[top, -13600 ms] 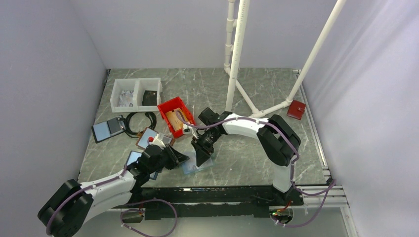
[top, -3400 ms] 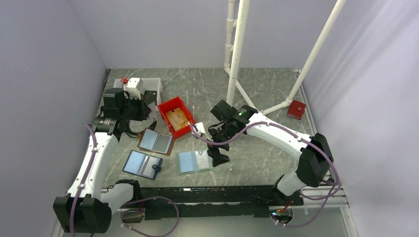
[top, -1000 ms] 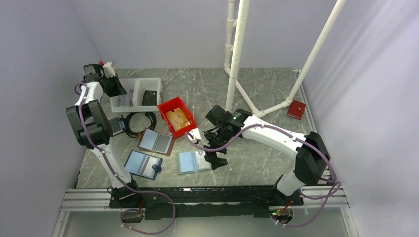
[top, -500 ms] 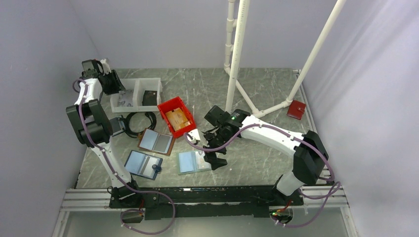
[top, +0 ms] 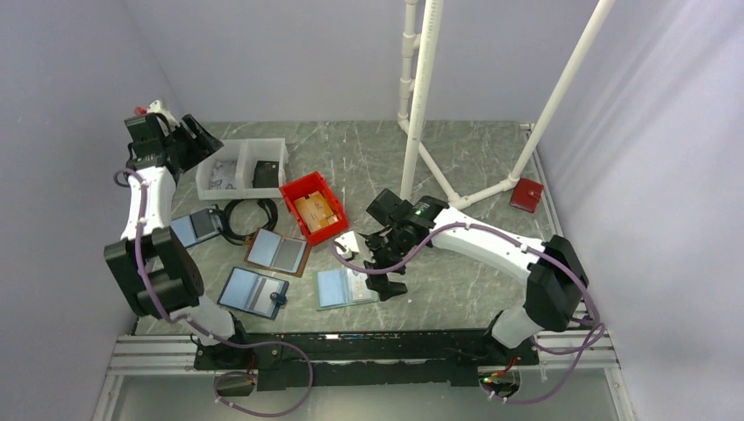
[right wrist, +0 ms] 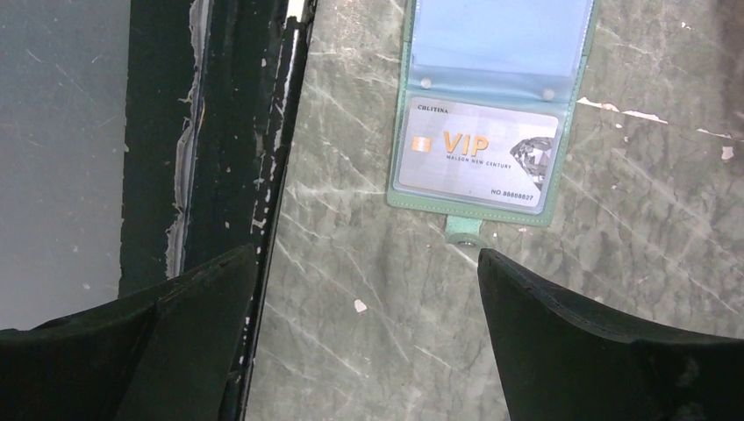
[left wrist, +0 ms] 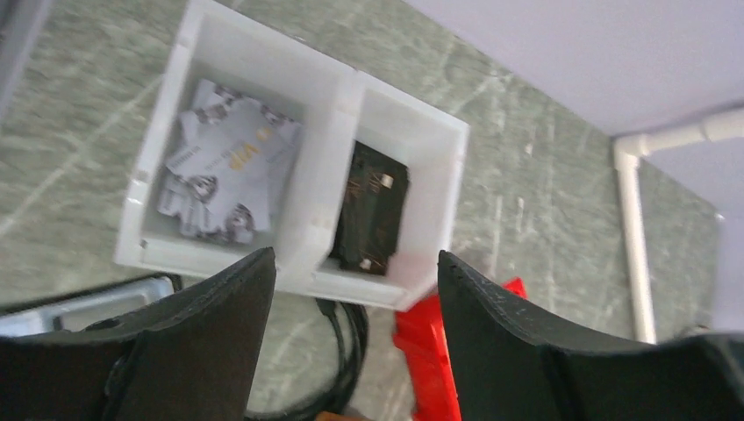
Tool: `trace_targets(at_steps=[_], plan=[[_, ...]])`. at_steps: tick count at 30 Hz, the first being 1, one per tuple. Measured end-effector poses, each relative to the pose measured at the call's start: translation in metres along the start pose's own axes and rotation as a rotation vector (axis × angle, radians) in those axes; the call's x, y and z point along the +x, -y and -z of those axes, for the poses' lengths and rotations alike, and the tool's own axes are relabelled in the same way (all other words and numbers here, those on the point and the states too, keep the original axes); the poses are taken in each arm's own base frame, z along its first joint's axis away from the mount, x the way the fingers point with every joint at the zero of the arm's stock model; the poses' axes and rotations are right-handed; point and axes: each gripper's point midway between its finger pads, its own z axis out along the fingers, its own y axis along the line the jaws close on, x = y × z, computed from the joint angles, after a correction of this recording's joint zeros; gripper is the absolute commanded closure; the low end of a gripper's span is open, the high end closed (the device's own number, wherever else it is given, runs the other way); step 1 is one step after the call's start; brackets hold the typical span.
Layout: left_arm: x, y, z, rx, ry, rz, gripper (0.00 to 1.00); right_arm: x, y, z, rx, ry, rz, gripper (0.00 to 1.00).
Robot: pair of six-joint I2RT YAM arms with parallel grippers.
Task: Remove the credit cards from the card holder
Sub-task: Place the credit card in the storage box, then remove the credit card from the card holder.
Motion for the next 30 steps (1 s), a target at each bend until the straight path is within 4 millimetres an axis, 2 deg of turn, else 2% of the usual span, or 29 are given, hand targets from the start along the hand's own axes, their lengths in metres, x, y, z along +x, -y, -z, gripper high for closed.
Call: trace_targets(at_steps=[3, 5, 6, 9, 13, 18, 26, 30], plan=[[0.011, 0.018, 0.022, 0.07, 0.011, 0.037, 0.17, 0.001, -0.003, 0.005, 0.013, 0.005, 0.022, 0.0], [0.024, 0.024, 0.036, 0.103, 0.005, 0.063, 0.03, 0.001, -0.004, 0.009, 0.026, 0.009, 0.041, 0.0], [0.031, 0.027, 0.043, 0.115, -0.003, 0.074, 0.01, 0.002, -0.005, 0.011, 0.031, 0.012, 0.049, 0.0], [0.055, 0.026, 0.064, 0.112, -0.018, 0.123, 0.0, 0.003, -0.008, 0.017, 0.044, 0.022, 0.08, 0.0], [0.076, 0.027, 0.087, 0.113, -0.022, 0.156, 0.01, 0.008, -0.013, 0.027, 0.062, 0.033, 0.115, 0.0], [0.105, 0.048, 0.117, 0.23, -0.036, 0.165, 0.01, 0.017, -0.013, 0.044, 0.104, 0.068, 0.111, 0.0], [0.156, 0.07, 0.136, 0.401, -0.182, 0.284, 0.02, 0.029, -0.017, 0.076, 0.209, 0.187, 0.1, 0.0], [0.177, 0.081, 0.145, 0.468, -0.251, 0.313, 0.04, 0.041, -0.022, 0.079, 0.227, 0.263, 0.081, 0.0]])
